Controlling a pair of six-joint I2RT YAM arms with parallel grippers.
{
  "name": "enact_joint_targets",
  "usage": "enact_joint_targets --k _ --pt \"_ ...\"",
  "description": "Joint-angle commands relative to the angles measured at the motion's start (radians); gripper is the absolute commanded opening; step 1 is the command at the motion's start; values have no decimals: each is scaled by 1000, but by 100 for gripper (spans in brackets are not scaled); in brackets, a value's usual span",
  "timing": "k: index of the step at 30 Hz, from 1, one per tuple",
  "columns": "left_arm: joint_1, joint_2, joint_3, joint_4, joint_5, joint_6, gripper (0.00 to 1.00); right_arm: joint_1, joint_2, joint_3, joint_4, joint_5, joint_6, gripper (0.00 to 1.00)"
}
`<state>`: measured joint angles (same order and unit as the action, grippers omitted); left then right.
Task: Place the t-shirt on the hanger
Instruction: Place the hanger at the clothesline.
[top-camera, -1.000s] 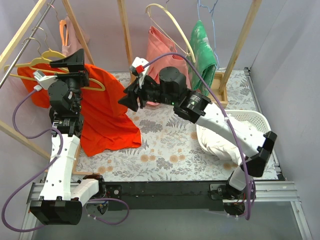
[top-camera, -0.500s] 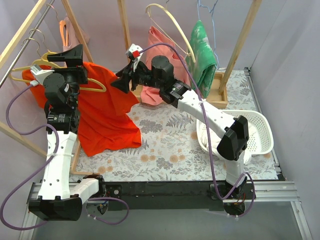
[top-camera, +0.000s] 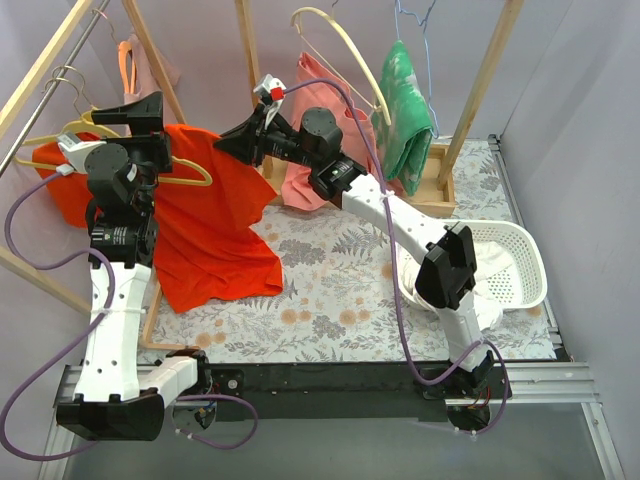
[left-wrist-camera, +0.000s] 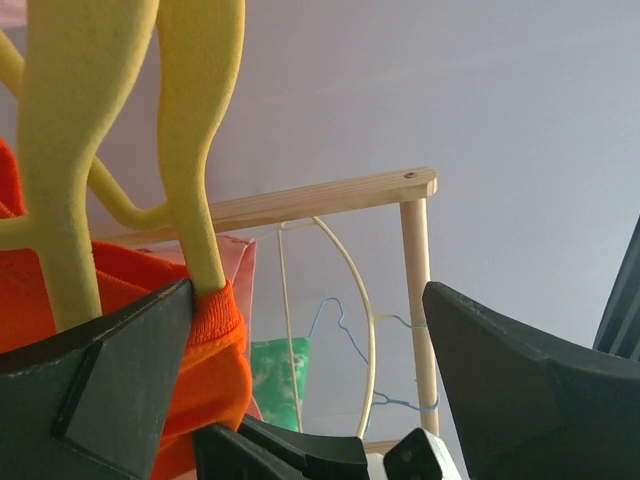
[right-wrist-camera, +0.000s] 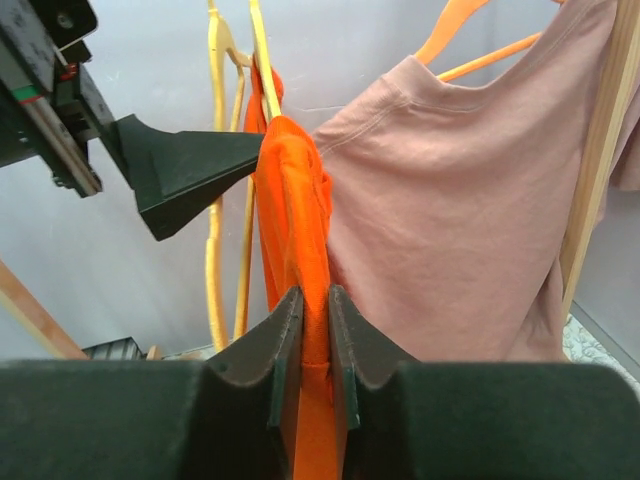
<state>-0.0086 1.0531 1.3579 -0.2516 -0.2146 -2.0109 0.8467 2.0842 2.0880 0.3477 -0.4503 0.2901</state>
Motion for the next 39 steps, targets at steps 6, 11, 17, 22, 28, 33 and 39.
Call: enact_joint_targets --k 6,11,17,22,28,33,39 --pt "7 -54 46 -81 -60 26 98 -26 59 89 152 12 96 19" --pt "7 -83 24 -95 -57 34 98 -32 68 98 166 15 106 19" --pt "7 -123 9 -109 -49 46 98 -35 92 125 169 16 110 20" --pt "7 -131 24 -103 17 81 98 -38 103 126 171 19 110 21" --pt "7 -139 17 -98 112 120 98 -43 99 121 168 12 100 26" --pt "7 -143 24 -112 187 175 98 -47 83 112 155 7 83 30" --pt "7 -143 84 -164 283 291 98 -49 5 24 158 -36 78 42"
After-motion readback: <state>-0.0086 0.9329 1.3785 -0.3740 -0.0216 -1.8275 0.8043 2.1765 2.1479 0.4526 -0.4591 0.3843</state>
